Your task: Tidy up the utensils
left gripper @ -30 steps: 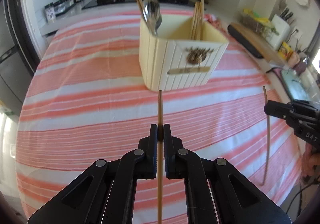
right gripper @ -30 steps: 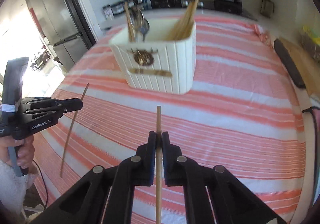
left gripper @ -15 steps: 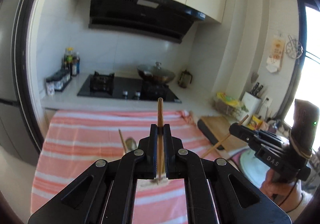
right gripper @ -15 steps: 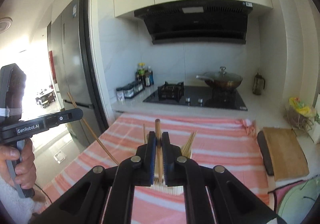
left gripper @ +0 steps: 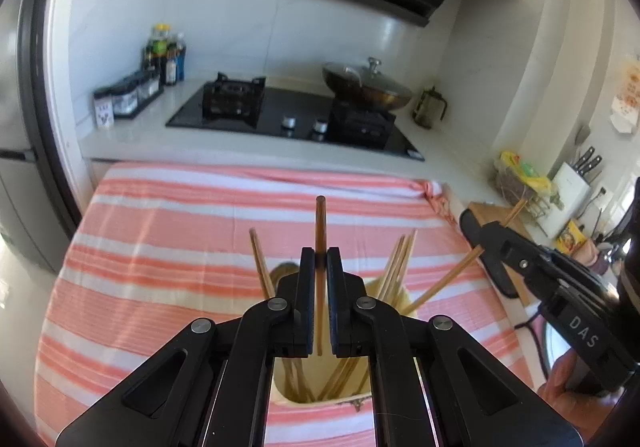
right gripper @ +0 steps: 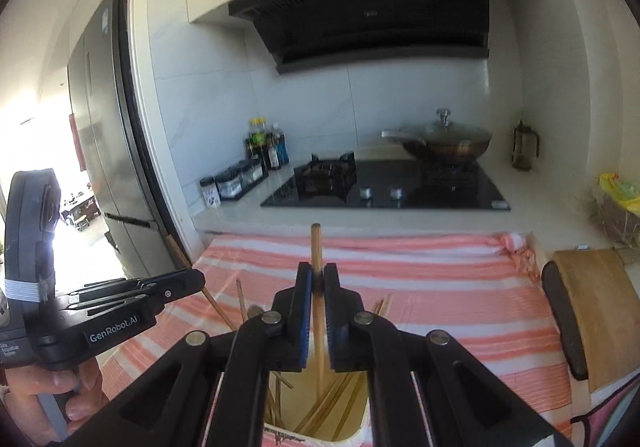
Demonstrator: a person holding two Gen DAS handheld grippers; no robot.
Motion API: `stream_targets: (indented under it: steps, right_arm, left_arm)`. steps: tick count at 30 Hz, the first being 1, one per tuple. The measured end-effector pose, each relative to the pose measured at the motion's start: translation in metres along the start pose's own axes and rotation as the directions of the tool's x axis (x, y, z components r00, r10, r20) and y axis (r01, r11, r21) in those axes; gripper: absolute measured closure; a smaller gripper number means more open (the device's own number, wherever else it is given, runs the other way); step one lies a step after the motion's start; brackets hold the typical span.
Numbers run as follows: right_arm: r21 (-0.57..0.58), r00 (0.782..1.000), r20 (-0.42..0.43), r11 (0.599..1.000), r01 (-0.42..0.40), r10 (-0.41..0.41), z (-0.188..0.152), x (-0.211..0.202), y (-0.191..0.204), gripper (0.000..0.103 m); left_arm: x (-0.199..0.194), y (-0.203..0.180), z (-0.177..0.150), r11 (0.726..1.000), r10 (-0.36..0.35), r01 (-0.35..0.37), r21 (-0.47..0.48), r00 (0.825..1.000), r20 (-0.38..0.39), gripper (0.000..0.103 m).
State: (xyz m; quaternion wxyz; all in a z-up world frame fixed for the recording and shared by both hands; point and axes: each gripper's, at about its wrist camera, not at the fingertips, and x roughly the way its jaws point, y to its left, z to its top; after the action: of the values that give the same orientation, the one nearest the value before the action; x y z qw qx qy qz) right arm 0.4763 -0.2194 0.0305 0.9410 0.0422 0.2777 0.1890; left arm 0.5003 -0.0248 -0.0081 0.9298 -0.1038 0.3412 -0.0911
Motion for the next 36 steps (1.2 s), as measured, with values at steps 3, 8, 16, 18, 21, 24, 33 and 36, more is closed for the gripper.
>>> stream_targets:
  steps: [3,8,16,18,21,24,33,36]
  right_arm:
    - [0.051,0.986,-0.159,0.998,-0.037,0.044,-0.012,0.040,-0.010,0.097]
    - [0.091,0.962,-0.265,0.995,-0.037,0.060,-0.019,0.078,-0.016,0.093]
    - [-0.019,0.991,0.129,0.999,0.032,-0.029,-0.009,-0.046,0.013,0.029]
    - [-0.046,0.963,0.262,0.996,0.079,-0.064,-0.016,-0.096,0.025,0.015]
    - [-0.043,0.917,0.384,0.990,0.133,-0.106,-0.036,-0.155,0.040,0.000]
    - [-0.014,0.941,0.307,0.988,0.152,-0.141,-0.061,-0.177,0.047,0.000]
    - [-0.013,0.960,0.081,0.963,0.271,-0.269,-0.155,-0.212,0.065,0.000]
    - [0.003,0.960,0.063,0.962,0.273,-0.273,-0.167,-0.224,0.064,0.000]
  left_arm:
    - [0.020,0.003,-0.008,1.000,-0.004,0.005,0.013,0.997,-0.078,0.099]
    - [0.017,0.006,-0.010,1.000,0.014,-0.014,-0.001,0.996,-0.090,0.049]
    - [-0.104,-0.008,-0.028,0.989,0.123,-0.140,0.044,0.953,0.278,0.000]
    - [-0.133,-0.021,-0.045,0.983,0.121,-0.159,0.089,0.937,0.329,0.000]
    - [-0.159,-0.039,-0.076,0.973,0.118,-0.173,0.153,0.942,0.315,0.000]
    - [-0.176,-0.052,-0.115,0.963,0.166,-0.225,0.151,0.931,0.326,0.000]
    - [-0.201,-0.065,-0.180,0.940,0.303,-0.325,0.105,0.935,0.185,0.000]
    - [-0.221,-0.065,-0.188,0.948,0.284,-0.305,0.093,0.939,0.192,0.000]
